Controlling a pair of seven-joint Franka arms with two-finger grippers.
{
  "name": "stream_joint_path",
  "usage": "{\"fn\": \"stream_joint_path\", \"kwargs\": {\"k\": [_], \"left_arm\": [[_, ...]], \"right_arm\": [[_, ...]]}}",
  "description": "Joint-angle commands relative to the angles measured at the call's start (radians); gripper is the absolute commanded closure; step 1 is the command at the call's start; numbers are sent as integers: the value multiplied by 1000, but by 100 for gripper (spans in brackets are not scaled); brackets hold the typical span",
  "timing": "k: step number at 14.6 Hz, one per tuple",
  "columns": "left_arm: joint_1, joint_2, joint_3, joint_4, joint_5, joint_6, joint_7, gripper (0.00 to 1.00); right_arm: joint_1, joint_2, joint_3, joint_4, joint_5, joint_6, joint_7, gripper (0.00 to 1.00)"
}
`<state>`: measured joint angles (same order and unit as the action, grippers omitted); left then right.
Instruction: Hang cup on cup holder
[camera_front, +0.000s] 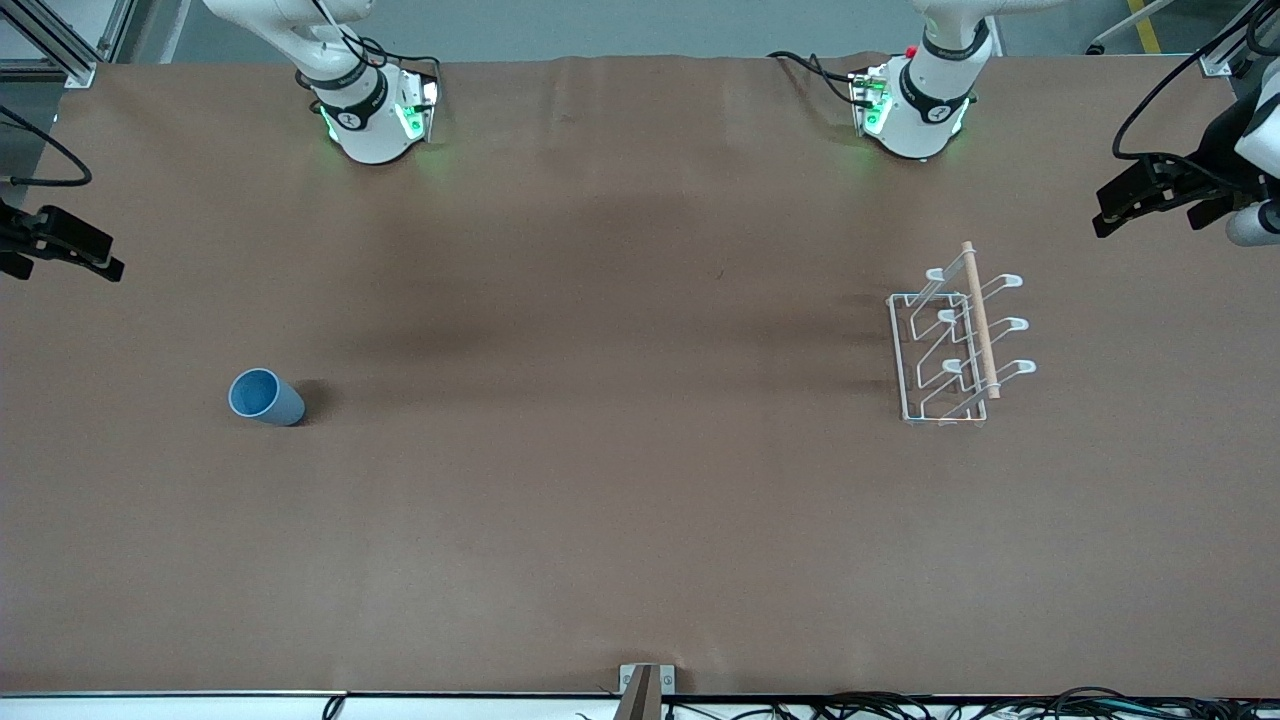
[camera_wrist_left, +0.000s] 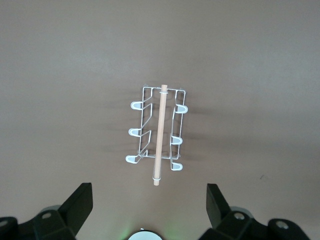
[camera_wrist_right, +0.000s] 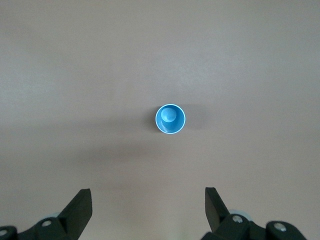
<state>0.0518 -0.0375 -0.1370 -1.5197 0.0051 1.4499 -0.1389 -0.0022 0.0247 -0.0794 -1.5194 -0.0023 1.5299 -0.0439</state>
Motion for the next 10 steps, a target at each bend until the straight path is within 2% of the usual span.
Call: {"fn": "stream_joint_path", "kwargs": {"k": [1, 5, 10], "left_arm": [[2, 8, -1, 21, -14, -5, 16, 0], [2, 8, -3, 21, -14, -5, 16, 0], [7, 10, -3, 21, -14, -5, 18, 0]], "right_arm": [[-12, 3, -2, -74, -18, 82, 4, 2], [-54, 6, -5, -214, -18, 222, -2, 3], [-107, 56, -3, -439, -18, 536, -8, 3]]}}
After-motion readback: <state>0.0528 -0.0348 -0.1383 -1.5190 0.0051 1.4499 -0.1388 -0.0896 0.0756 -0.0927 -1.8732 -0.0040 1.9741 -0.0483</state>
